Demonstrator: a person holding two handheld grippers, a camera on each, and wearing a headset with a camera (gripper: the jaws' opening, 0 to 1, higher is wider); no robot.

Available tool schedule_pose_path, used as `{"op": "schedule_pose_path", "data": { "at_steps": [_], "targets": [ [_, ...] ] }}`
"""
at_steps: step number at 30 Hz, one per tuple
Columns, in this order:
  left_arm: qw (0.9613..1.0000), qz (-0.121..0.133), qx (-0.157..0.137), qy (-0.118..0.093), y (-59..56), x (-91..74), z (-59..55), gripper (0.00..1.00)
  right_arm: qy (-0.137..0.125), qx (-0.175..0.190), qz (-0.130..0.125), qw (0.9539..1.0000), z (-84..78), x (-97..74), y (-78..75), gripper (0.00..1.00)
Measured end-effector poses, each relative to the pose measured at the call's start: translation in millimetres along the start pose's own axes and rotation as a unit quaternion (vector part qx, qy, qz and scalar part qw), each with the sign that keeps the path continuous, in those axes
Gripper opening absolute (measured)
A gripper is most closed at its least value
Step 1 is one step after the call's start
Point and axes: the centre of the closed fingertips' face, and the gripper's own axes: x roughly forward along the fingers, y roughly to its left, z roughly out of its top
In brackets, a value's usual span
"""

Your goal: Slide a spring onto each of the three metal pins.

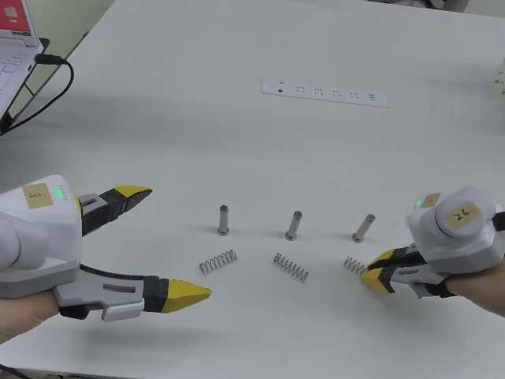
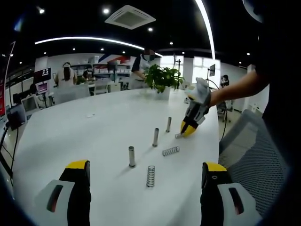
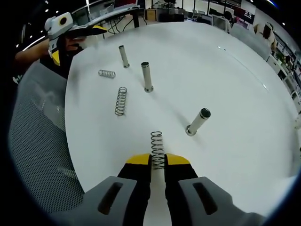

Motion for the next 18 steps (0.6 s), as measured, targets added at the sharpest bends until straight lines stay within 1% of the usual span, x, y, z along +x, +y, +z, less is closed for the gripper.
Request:
{"op": "schedule_pose_path", "data": {
  "at_steps": [4,8,12,14,18],
  "targets": [
    [1.0,-0.002,0.0,0.001,-1.5,1.2,-0.5,0.96,0.015,-0.025,-0.002,0.9996,-0.5,0.0,0.1,0.08],
    [1.0,-0.002,0.001,-0.001,-1.5,0.7,1.0,0.96,0.011,-0.038,-0.007,0.9992,1.3,0.2,-0.4,0.08],
    [1.0,0.0,0.002,-0.003,-0.1,-1.6,4.1,0.96,0.01,-0.036,-0.008,0.9993,0.9,-1.1,-1.4,0.08],
    [1.0,0.001,0.002,-0.004,0.6,-2.2,5.1,0.96,0.003,-0.031,-0.009,0.9995,3.1,-4.9,-2.6,0.08],
    [0.9999,-0.006,0.007,-0.004,-4.6,-0.7,7.7,0.95,-0.007,-0.026,-0.011,0.9996,8.0,-10.7,-3.9,0.08]
  ]
}}
